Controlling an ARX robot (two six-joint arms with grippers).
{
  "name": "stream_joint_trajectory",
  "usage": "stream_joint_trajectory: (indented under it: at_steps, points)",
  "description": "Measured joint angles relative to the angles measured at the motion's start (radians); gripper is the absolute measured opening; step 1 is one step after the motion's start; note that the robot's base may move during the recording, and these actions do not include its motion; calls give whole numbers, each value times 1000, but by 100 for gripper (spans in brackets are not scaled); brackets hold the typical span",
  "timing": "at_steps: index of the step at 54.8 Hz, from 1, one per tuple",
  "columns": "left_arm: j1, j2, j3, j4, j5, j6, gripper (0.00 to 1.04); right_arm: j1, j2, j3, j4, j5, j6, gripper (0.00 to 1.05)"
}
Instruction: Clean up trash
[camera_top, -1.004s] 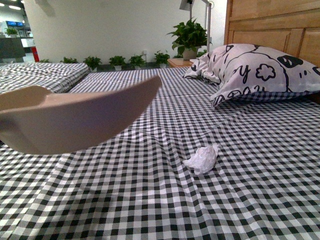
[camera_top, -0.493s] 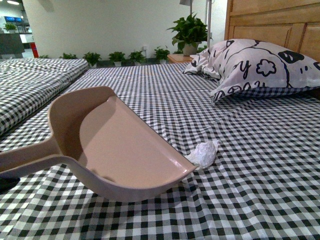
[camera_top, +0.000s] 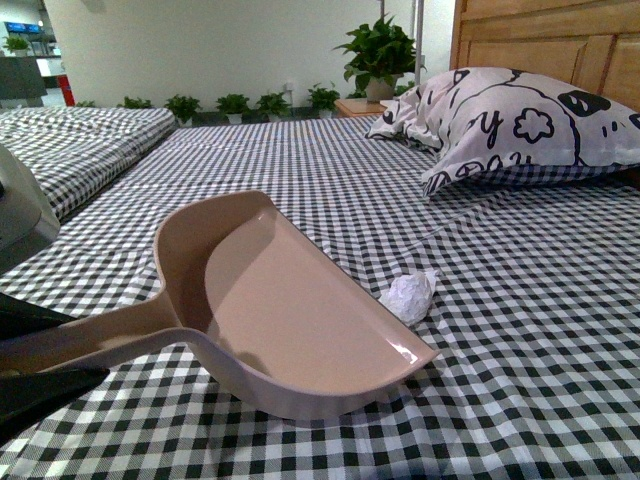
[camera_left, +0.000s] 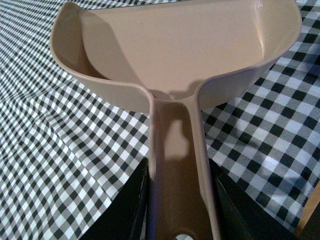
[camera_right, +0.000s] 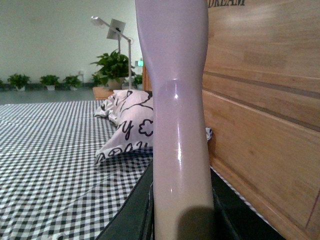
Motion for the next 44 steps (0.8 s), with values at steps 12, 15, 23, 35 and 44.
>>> stream_joint_trajectory:
  at_steps: [12, 15, 23, 35, 44]
  points:
    - [-14, 31, 0, 0, 10, -46, 29, 0, 0, 0, 0, 0, 0, 20]
    - [-15, 39, 0, -4, 18, -56, 29, 0, 0, 0, 0, 0, 0, 20]
    - [-14, 52, 0, -68, 39, -82, 29, 0, 0, 0, 0, 0, 0, 20]
    - [6, 81, 2, -84, 51, -111, 29, 0, 0, 0, 0, 0, 0, 20]
    - [6, 81, 4, -84, 51, -112, 29, 0, 0, 0, 0, 0, 0, 20]
